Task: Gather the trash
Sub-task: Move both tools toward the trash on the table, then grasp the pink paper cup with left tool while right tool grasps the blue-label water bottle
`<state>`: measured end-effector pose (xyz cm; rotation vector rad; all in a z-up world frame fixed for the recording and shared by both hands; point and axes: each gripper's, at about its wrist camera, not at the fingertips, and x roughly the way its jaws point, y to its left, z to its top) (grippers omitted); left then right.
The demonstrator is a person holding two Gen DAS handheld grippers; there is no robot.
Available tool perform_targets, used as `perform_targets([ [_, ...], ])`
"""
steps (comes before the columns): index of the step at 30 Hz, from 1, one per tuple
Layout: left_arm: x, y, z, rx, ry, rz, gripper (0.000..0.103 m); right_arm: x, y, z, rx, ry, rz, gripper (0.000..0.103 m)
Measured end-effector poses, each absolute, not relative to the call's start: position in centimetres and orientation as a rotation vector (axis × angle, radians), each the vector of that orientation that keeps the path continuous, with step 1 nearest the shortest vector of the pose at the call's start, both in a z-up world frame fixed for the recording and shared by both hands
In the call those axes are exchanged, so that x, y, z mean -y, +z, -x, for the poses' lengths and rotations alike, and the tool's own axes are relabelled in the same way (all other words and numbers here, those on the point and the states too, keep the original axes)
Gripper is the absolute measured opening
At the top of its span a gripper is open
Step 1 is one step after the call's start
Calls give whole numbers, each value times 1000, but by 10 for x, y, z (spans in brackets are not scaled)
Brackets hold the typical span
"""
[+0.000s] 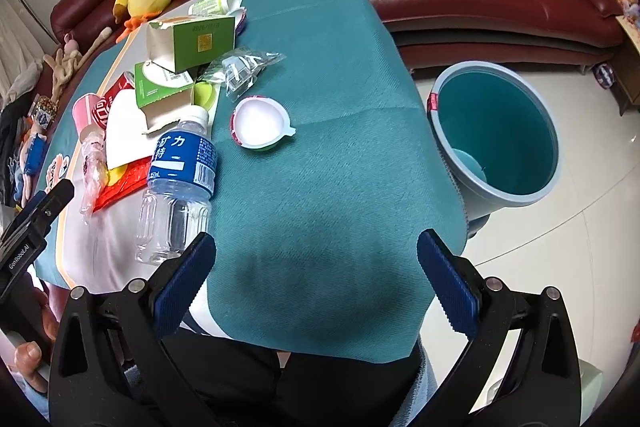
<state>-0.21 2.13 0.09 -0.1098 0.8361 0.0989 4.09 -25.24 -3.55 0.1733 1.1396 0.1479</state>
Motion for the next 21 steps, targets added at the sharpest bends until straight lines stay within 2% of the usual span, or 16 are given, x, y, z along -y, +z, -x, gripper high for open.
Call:
perform_targets([
  [21,-23,-7,-1,-860,92,85,100,238,-41,-49,-1179,174,-164,97],
])
